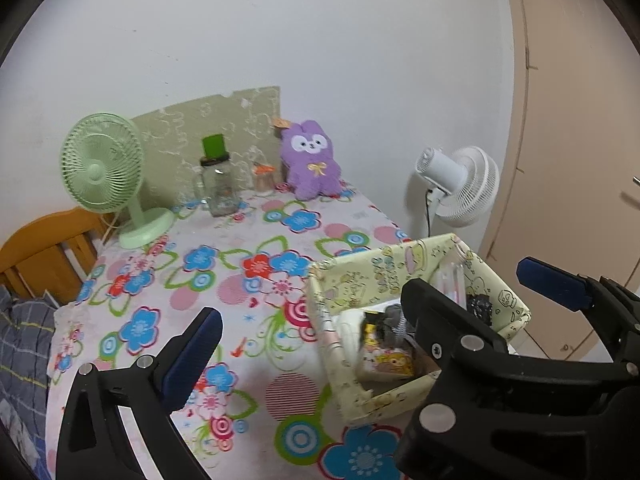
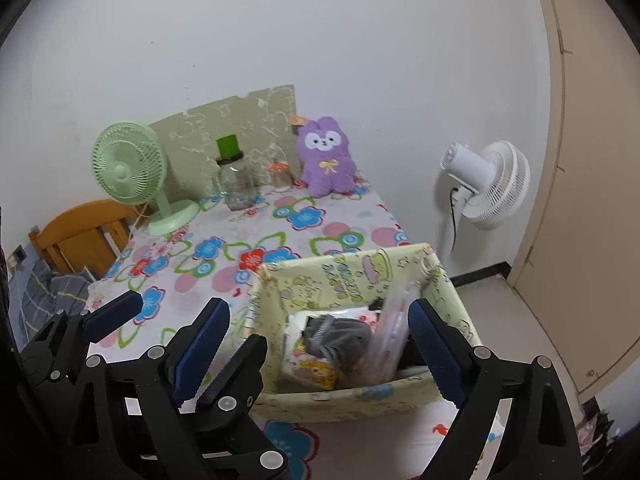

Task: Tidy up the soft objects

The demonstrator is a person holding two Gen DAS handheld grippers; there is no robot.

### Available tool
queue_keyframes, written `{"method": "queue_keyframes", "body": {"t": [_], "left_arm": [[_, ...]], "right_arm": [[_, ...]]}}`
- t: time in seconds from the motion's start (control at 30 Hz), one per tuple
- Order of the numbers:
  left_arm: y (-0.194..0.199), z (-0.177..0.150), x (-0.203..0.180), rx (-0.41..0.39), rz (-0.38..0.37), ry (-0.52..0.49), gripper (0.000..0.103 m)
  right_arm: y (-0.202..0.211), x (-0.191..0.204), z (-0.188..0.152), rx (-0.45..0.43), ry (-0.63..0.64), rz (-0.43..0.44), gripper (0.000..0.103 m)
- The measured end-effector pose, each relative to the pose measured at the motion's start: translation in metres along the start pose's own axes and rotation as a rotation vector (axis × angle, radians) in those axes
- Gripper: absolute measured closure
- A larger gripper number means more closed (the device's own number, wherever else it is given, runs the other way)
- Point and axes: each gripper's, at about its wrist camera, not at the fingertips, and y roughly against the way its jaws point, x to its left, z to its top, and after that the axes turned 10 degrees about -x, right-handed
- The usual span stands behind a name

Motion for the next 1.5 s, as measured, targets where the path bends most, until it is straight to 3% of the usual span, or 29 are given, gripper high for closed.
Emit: {"method": "queue_keyframes", "body": {"t": [0.73, 1.13, 1.5], "left_arm": [[0.068, 0.004, 0.081, -0.118, 0.15, 0.083, 0.0], [0.107, -0.008, 0.104, -0.175, 0.212, 0.115, 0.0], [0.119, -0.015, 0.112, -0.198, 0.25, 0.145, 0.0]], "right_arm": [[0.042, 0.073, 0.014, -0.122, 0.057, 0.071, 0.005], [0.075, 0.087, 0.006, -0.19, 0.066, 0.071, 0.002], [0.086, 0.088, 0.002, -0.206, 0.068, 0.084, 0.001]]}}
